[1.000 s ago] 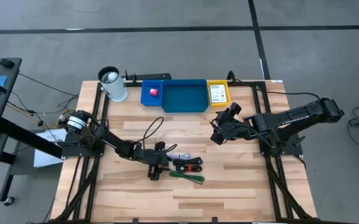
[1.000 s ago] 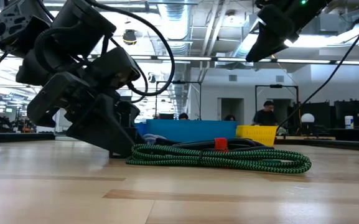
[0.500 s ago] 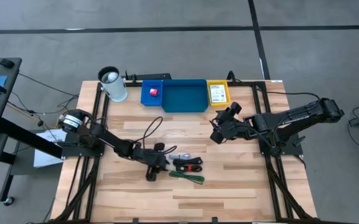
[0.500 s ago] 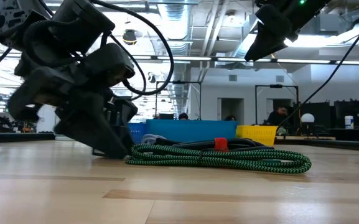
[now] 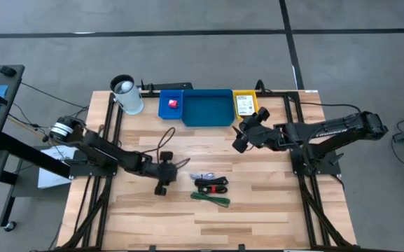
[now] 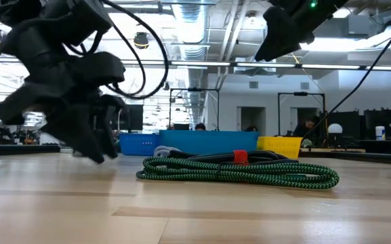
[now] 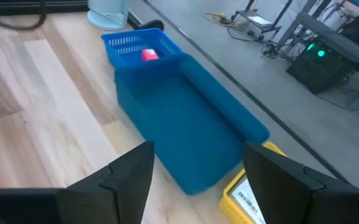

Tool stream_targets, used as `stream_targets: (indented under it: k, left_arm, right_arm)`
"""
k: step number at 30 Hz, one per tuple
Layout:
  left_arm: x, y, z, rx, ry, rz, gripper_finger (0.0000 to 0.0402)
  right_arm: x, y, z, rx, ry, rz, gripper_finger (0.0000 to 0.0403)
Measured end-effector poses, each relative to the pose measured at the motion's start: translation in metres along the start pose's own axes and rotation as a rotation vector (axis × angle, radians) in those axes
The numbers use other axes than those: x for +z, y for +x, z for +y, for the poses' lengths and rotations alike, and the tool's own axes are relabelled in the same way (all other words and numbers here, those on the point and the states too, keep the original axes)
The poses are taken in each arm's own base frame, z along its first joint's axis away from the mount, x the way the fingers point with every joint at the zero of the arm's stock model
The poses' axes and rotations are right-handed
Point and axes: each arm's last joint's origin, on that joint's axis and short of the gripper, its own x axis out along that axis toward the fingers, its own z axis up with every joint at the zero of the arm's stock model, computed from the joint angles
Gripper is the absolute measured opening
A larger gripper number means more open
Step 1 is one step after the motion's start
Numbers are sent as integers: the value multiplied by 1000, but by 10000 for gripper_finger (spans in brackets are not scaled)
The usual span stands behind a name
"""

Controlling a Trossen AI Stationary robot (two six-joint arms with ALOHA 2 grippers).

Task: Pick and place items into bin
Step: Put the black charger adapter into the blue bin

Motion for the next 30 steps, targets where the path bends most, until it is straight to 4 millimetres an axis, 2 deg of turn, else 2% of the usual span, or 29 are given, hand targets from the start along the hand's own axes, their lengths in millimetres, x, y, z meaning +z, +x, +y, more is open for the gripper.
stream_targets:
  k: [4, 8, 12, 21, 25, 30]
  left_arm:
    - [4, -17, 11, 82, -22, -13, 142]
    - [8, -35, 24, 143, -62, -49, 125]
    - [12, -53, 40, 218, -107, -98, 125]
    - [18, -87, 87, 543, -241, -233, 126]
    - [22, -97, 110, 677, -342, -324, 127]
    - [24, -103, 137, 753, -438, -420, 126]
  right_arm:
    - [0, 3, -3, -13, 6, 6, 240]
    - [1, 4, -5, -20, 10, 8, 240]
    - [1, 5, -6, -25, 15, 8, 240]
    - [2, 7, -8, -33, 10, 5, 240]
    - [2, 7, -9, -38, 10, 6, 240]
    - [2, 9, -11, -48, 15, 11, 240]
